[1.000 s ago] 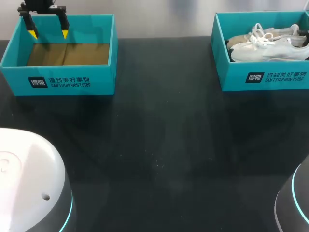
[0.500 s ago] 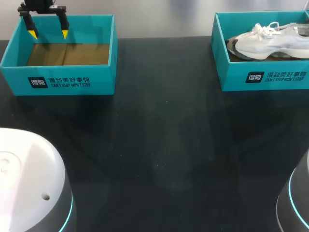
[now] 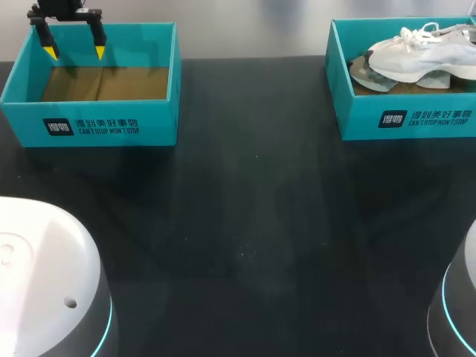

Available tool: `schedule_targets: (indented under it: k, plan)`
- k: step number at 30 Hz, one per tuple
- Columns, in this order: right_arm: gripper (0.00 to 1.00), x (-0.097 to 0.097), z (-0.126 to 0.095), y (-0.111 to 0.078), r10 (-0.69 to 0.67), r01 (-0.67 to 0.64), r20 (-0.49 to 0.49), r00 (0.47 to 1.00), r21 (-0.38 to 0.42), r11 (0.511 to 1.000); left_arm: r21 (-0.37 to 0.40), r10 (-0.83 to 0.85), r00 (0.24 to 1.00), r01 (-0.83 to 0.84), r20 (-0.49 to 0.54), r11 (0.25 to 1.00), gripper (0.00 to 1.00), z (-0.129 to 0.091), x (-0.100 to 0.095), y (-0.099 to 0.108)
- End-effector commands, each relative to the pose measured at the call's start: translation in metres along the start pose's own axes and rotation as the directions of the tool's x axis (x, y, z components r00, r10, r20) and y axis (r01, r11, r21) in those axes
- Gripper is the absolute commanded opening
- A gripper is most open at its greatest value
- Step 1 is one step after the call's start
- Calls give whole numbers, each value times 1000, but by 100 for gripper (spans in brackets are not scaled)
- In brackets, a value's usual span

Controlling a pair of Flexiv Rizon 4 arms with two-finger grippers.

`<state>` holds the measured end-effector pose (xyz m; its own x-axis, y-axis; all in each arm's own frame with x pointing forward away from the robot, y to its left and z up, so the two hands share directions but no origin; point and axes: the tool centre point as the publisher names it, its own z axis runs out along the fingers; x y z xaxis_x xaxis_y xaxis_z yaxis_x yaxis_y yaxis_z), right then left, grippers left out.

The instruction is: Take the shoe out of the shoebox, open the shoe tongue, remove and reinsert the insole, then place the shoe into the shoebox

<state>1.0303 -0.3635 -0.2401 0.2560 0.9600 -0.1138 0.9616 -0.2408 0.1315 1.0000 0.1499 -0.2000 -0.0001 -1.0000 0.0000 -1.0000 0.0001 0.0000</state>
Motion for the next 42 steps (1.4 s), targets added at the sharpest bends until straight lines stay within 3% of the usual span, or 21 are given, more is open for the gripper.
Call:
schedule_targets:
  k: [1,11,19,29,33,42]
  plan:
    - [0,0,-27,-16,18,-17,30,999,-24,1000,0,0,1000,0,0,1000,100,0,0,0]
    - [0,2,-80,-33,66,-64,31,997,-59,996,0,0,1000,0,0,1000,100,0,0,0]
    - [0,12,-112,-64,103,-100,41,994,-68,993,0,0,1000,0,0,1000,100,0,0,0]
    - [0,30,-123,-109,131,-128,70,989,-53,990,0,0,1000,0,0,1000,100,0,0,0]
    - [0,42,-123,-134,138,-139,58,989,19,990,0,0,1000,0,0,1000,100,0,0,0]
    - [0,42,-123,-134,138,-139,58,989,19,990,0,0,1000,0,0,1000,100,0,0,0]
